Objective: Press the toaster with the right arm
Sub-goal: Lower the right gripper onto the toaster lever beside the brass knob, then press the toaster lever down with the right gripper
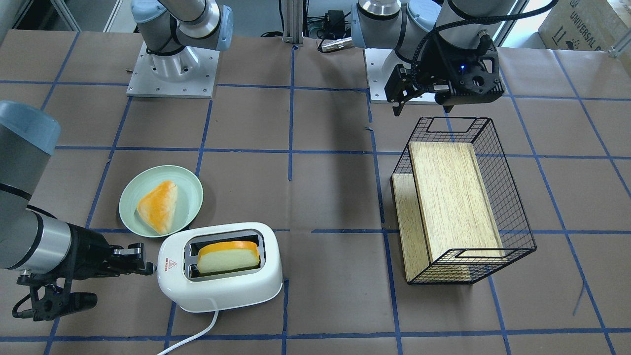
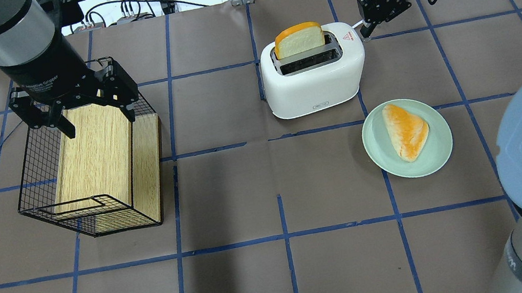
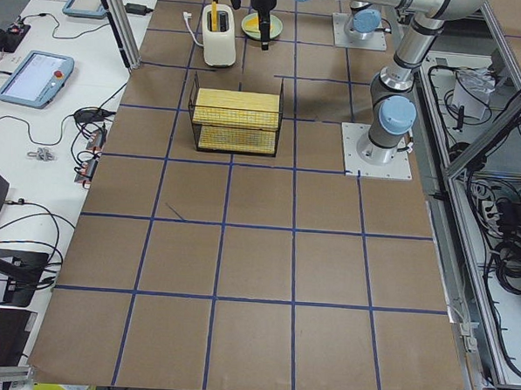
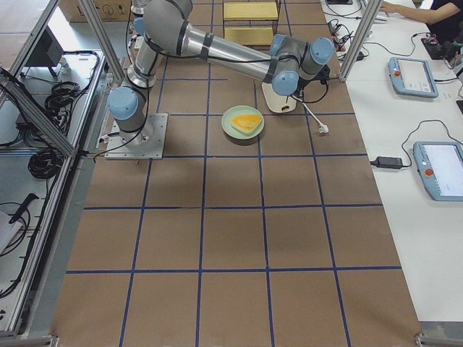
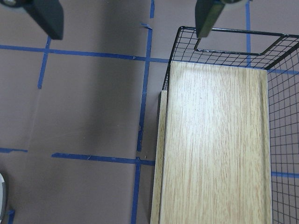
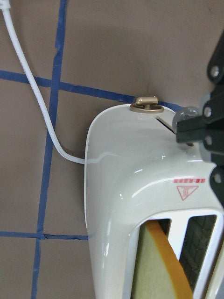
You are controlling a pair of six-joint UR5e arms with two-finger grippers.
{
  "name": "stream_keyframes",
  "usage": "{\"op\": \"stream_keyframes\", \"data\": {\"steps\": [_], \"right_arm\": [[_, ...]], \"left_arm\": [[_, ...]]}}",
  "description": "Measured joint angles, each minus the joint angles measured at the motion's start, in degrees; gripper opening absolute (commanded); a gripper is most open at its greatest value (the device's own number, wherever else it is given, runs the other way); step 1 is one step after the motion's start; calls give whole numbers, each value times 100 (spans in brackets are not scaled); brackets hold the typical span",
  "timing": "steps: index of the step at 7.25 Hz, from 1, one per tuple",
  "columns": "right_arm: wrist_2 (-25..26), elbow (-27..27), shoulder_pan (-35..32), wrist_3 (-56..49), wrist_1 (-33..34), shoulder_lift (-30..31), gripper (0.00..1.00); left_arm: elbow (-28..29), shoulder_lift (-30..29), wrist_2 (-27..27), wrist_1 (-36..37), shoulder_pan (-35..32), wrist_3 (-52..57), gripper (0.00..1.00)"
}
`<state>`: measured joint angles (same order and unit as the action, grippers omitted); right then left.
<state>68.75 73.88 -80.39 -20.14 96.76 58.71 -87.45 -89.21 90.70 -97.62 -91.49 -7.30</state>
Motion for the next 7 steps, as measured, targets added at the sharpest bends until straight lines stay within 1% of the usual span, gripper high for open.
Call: {"op": "stream_keyframes", "data": {"steps": [7], "right_arm": [[13,83,42,-50,-51,-134,2]], "left_arm": [[0,0,0,-1,0,0,100]]}}
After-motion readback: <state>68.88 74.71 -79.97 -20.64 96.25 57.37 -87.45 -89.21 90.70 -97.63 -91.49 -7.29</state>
